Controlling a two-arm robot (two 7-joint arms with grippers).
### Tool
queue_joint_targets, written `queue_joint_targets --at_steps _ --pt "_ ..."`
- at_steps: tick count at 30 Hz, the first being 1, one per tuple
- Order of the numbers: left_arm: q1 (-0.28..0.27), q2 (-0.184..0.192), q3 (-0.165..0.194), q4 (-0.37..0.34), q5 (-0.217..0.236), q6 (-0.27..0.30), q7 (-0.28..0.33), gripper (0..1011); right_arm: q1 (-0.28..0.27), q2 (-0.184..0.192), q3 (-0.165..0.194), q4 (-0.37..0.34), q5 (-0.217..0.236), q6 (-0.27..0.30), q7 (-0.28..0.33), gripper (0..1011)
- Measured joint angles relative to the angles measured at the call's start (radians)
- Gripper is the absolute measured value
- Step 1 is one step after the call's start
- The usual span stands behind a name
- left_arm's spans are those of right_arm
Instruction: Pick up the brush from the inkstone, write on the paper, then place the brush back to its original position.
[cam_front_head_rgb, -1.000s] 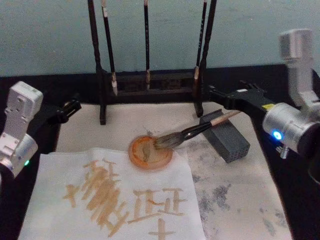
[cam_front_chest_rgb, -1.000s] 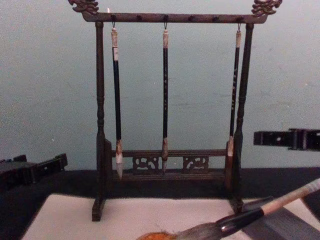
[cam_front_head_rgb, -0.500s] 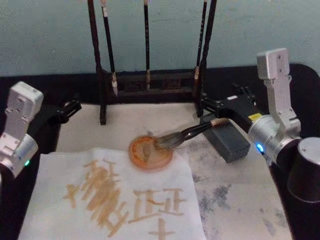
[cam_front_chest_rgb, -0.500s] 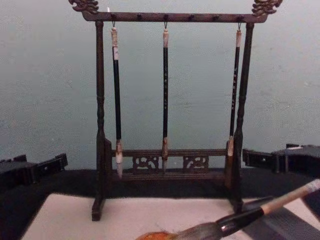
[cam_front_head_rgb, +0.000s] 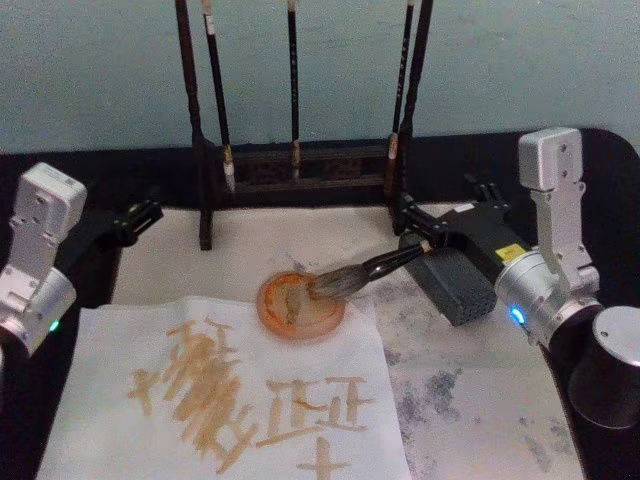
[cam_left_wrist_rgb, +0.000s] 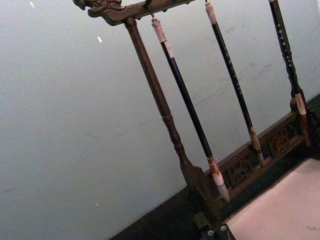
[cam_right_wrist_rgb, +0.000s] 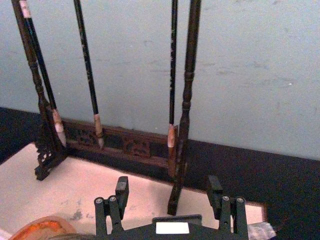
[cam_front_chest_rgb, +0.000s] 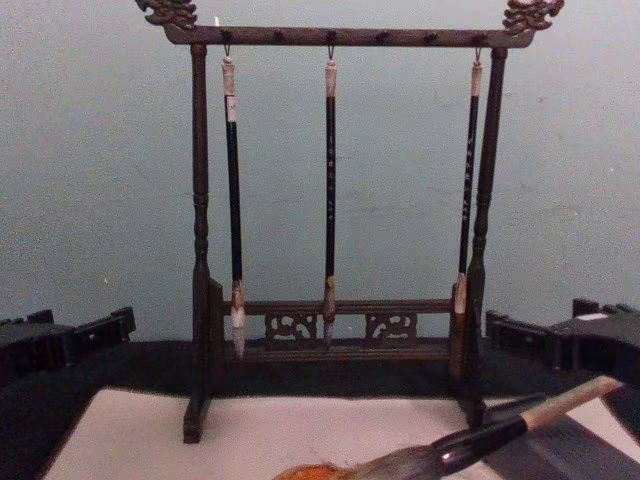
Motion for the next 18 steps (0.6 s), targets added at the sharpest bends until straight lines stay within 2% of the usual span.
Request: queue_joint_targets --at_steps 9,11,18 --pt "0.0 0.0 0.0 0.0 0.0 0.0 0.0 1002 -0.022 0.001 0.032 -0.006 -0.013 -0.024 -0.002 1006" --pt "0.0 0.0 0.0 0.0 0.0 0.0 0.0 1002 -0.037 0.002 0.05 -0.011 0.001 -0.037 0.002 1006" --pt "0.0 0.0 0.0 0.0 0.0 0.0 0.0 1002 -0.061 -0.005 0.08 -0.013 0.032 -0.055 0.013 1006"
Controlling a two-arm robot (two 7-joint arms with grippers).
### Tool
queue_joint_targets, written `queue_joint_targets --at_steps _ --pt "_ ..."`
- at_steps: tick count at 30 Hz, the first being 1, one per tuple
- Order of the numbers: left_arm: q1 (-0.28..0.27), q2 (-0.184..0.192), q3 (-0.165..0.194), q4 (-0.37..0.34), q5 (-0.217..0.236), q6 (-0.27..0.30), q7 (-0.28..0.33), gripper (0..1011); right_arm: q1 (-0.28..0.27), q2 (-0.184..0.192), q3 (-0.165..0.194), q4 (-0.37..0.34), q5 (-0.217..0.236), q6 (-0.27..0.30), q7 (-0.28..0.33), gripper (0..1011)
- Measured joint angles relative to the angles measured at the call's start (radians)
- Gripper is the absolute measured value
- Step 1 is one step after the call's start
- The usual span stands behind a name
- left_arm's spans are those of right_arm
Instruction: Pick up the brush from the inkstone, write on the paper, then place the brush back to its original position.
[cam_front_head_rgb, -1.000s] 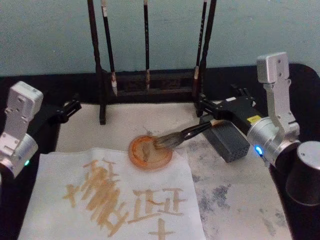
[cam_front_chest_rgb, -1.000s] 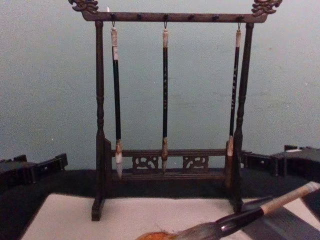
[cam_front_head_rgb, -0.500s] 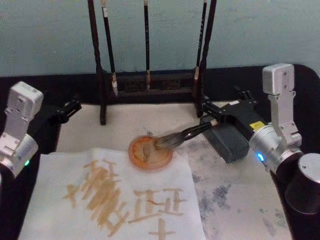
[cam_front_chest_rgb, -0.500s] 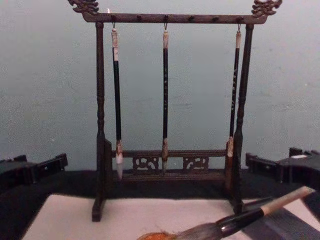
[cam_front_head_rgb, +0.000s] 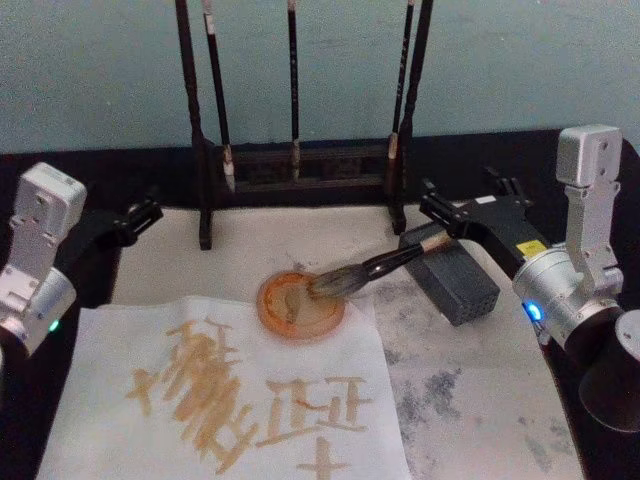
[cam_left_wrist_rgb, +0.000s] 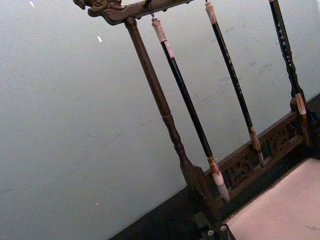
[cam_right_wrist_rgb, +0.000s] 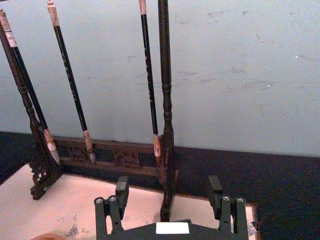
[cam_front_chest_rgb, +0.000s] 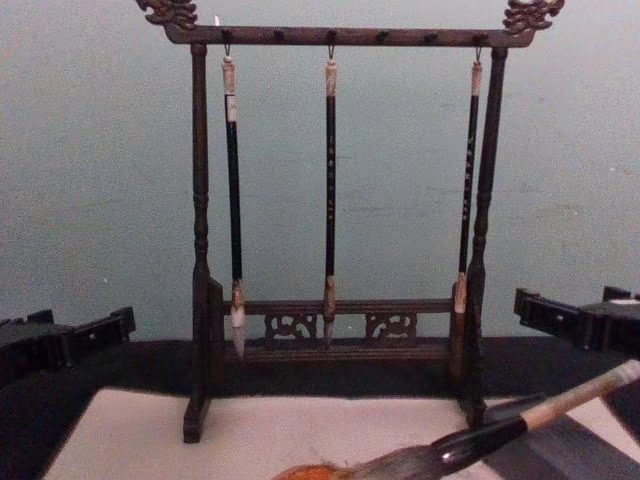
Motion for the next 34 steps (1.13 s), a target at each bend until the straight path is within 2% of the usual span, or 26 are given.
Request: queue_joint_targets --at_steps 34 --pt "0.0 0.0 0.0 0.0 0.0 0.0 0.0 1002 0.007 0.003 -0.008 -0.001 -0.008 0.006 -0.003 1006"
